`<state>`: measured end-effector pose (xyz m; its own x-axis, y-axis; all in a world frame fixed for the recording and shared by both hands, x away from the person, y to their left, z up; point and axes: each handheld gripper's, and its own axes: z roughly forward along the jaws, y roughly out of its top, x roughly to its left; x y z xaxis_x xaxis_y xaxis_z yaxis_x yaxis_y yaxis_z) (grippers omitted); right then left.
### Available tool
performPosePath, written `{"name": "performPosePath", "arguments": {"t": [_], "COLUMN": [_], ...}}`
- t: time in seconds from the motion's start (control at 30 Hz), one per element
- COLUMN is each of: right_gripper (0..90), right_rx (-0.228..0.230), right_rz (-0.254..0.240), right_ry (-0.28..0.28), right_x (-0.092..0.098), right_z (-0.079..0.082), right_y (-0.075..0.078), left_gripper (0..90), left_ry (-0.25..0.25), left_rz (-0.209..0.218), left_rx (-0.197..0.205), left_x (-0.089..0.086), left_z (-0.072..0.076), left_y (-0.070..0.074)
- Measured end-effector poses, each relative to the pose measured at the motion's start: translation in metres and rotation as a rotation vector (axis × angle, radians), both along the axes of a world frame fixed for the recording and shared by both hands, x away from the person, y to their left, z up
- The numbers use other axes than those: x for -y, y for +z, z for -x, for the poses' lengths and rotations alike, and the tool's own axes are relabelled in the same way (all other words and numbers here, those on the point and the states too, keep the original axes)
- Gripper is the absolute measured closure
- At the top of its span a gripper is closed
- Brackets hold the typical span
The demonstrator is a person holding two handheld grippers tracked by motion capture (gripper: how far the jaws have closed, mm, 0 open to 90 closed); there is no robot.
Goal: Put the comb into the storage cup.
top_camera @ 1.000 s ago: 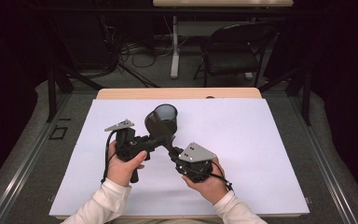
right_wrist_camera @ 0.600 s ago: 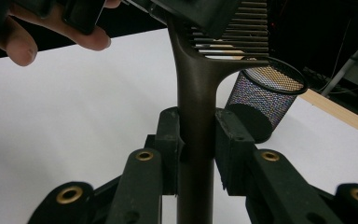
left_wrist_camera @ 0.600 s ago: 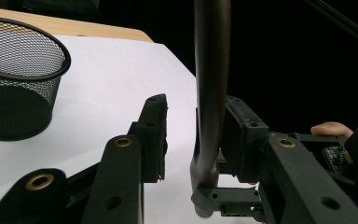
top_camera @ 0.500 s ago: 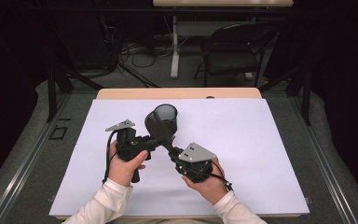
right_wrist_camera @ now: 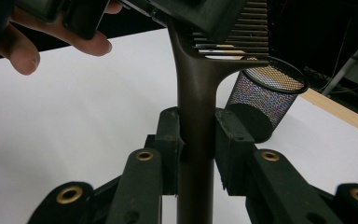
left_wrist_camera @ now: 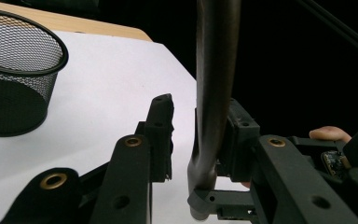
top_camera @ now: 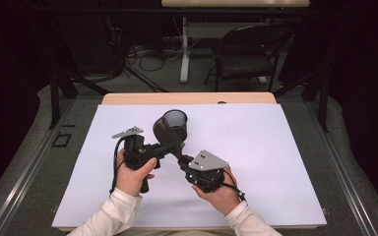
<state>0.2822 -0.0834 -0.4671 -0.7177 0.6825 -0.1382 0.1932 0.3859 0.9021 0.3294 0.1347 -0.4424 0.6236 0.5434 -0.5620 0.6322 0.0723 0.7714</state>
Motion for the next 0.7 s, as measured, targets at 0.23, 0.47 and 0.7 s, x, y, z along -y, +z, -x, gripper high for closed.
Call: {"name": "performPosePath", "arguments": {"t": [0.23,0.47,0.7], "right_gripper": [72.8,72.8,72.8], "right_rx": [-0.003,-0.005,-0.008], "right_rz": [-0.007,-0.011,-0.015], "right_ry": [-0.001,0.0,-0.004], "right_x": [0.0006,0.0005,0.0006], "right_z": [-0.0009,-0.001,-0.0012], "right_y": [-0.0002,-0.0004,-0.0005], "left_gripper": [69.5,70.8,71.9], "left_ry": [0.015,0.026,0.034], "left_rz": [0.026,0.029,0.043], "left_rx": [-0.01,-0.003,0.002], "left_x": [-0.0001,0.0015,0.0026], "left_z": [0.001,0.0018,0.0034], "left_y": [-0.0015,-0.004,-0.0045]}}
